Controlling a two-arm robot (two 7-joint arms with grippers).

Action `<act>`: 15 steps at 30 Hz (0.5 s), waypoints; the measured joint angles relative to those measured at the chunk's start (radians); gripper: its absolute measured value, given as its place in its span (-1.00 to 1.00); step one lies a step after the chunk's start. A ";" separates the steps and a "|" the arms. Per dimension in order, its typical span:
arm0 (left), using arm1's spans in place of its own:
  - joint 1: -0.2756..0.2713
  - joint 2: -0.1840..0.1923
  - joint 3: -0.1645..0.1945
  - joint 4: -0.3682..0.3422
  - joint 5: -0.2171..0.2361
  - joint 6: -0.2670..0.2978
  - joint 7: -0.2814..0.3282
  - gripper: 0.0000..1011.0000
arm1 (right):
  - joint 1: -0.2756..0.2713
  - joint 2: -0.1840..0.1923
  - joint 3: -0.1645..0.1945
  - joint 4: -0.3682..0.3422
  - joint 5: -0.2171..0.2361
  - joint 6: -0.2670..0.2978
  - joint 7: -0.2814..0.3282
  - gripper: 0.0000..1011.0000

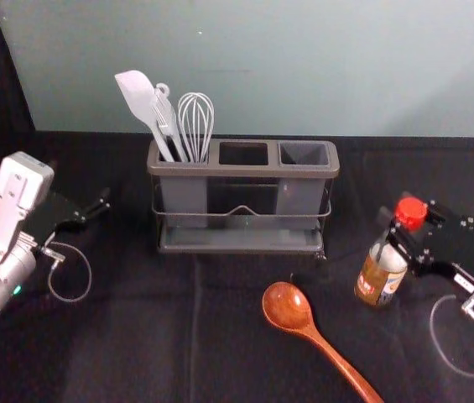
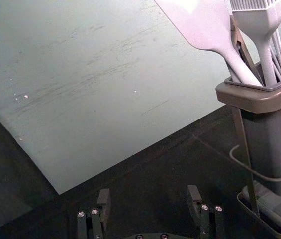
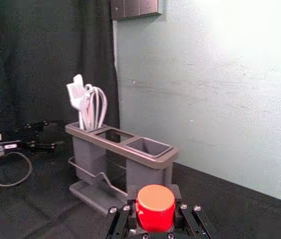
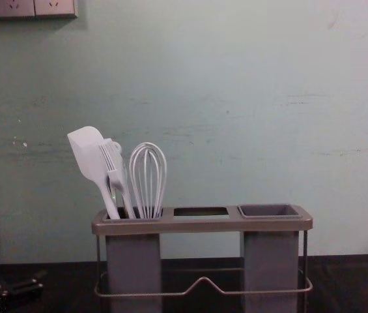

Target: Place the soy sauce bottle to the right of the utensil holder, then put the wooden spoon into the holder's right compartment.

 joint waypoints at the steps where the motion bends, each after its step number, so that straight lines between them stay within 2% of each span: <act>1: 0.000 0.000 0.000 0.000 0.000 0.000 0.000 0.99 | 0.009 -0.005 0.003 0.008 -0.004 0.002 0.000 -0.24; 8: 0.000 0.000 0.000 0.000 0.000 0.000 0.000 0.99 | 0.071 -0.040 0.004 0.065 -0.023 0.020 -0.002 -0.24; 15: 0.000 0.000 0.000 0.000 0.000 0.000 0.000 0.99 | 0.167 -0.106 -0.014 0.156 -0.023 0.036 0.003 -0.24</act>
